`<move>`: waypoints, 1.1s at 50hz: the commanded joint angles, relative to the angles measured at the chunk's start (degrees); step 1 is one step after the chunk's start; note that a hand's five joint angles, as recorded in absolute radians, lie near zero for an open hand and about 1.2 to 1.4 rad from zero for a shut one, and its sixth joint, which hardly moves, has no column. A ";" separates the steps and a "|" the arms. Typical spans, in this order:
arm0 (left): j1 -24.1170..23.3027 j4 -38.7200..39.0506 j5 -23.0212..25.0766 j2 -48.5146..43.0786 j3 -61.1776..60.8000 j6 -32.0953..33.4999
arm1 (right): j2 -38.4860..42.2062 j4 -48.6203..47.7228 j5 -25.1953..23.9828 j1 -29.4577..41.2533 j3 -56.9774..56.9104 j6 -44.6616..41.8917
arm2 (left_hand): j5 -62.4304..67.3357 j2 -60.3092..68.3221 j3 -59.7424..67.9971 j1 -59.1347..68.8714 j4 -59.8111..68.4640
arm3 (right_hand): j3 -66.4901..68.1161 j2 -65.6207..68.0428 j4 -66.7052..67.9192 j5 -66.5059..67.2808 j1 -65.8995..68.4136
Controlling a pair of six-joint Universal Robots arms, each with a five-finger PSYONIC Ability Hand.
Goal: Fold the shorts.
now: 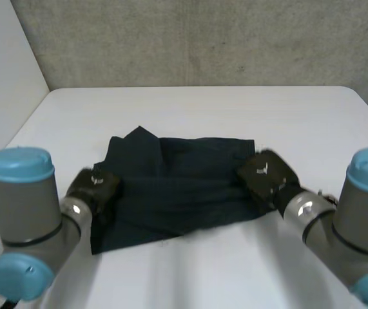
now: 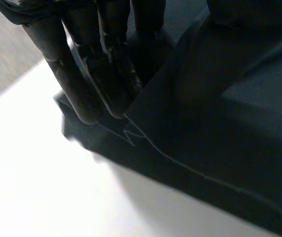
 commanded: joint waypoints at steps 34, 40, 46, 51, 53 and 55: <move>-1.29 25.38 -11.30 5.40 0.06 5.55 | 8.56 0.21 -2.83 3.16 -27.80 8.75 | 14.12 11.76 12.02 15.19 11.75 | 15.71 14.63 11.91 15.75 26.66; -3.75 23.81 -11.48 2.93 -8.38 7.83 | 15.16 14.00 -2.40 3.34 -23.57 2.08 | 14.12 11.76 12.02 15.19 11.75 | 15.71 14.63 11.91 15.75 26.66; -4.19 15.73 -11.39 11.89 -12.79 14.33 | 10.51 21.56 -2.22 3.07 -19.18 -0.66 | 14.12 11.76 12.02 15.19 11.75 | 15.71 14.63 11.91 15.75 26.66; -4.28 2.40 -11.22 21.28 -16.03 21.00 | 1.73 31.38 -1.69 2.99 -16.46 -1.01 | 14.12 11.76 12.02 15.19 11.75 | 15.71 14.63 11.91 15.75 26.66; -4.28 -2.10 -11.13 23.67 -16.74 22.42 | 0.05 36.31 -1.78 2.81 -16.45 -1.45 | 14.12 11.76 12.02 15.19 11.75 | 15.71 14.63 11.91 15.75 26.66; -4.54 -8.94 -10.69 26.65 -17.27 23.73 | -2.06 45.85 -2.56 3.16 -15.93 -3.72 | 14.12 11.76 12.02 15.19 11.75 | 15.71 14.63 11.91 15.75 26.66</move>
